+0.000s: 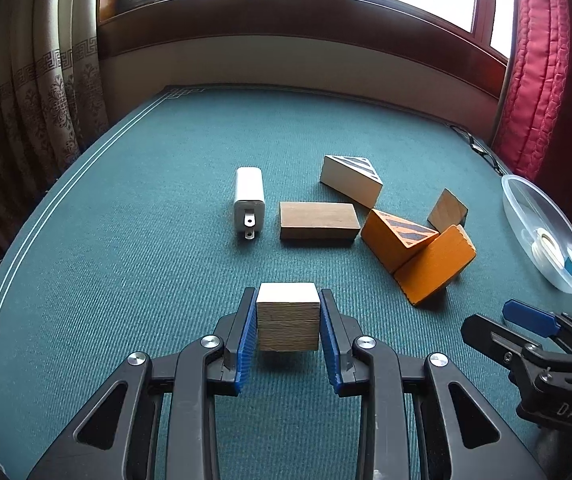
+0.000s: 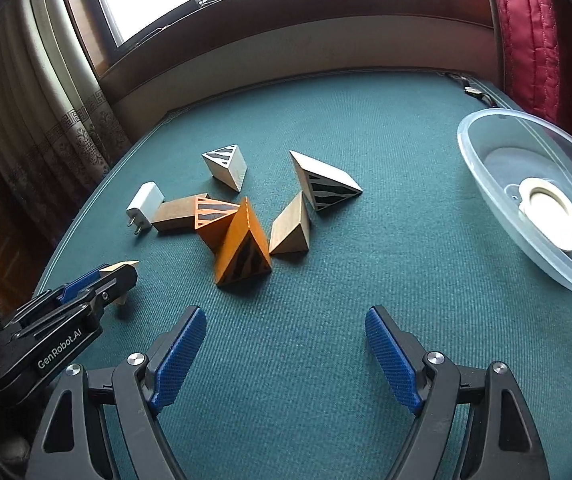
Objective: Organize rigid objects
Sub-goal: 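Grasp the orange rectangular block with the right gripper while left holds the wood cube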
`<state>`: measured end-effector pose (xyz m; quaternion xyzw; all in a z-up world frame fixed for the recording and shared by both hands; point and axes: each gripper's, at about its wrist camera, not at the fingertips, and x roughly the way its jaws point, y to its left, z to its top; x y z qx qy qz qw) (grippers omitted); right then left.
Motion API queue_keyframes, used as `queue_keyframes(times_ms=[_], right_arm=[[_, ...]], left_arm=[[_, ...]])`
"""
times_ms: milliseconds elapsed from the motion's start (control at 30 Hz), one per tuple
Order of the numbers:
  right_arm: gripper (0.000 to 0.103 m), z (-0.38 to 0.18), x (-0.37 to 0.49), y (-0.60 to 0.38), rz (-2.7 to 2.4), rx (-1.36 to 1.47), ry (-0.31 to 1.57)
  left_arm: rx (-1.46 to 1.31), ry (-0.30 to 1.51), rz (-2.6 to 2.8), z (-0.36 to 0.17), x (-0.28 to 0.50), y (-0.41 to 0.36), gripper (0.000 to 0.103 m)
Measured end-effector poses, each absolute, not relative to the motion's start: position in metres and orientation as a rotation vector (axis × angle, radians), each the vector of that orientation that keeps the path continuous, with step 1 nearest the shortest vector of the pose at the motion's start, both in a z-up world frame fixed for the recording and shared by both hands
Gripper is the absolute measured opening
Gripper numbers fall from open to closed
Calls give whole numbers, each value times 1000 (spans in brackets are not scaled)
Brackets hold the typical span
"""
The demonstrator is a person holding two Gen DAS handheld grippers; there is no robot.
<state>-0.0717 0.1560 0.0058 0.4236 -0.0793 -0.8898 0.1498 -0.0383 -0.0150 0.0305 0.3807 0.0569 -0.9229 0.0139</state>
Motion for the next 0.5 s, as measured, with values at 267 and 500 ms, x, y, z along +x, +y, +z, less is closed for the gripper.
queue_keyframes(times_ms=[267,500], right_arm=[[85,5,-86,145,-2530,1218,-235],[83,6,-91,157,-2551,1224,-297]], left_arm=[[1212,206,-2861,25,-41,-18,31],[1225,209,-2862,24,-43,-18,31]])
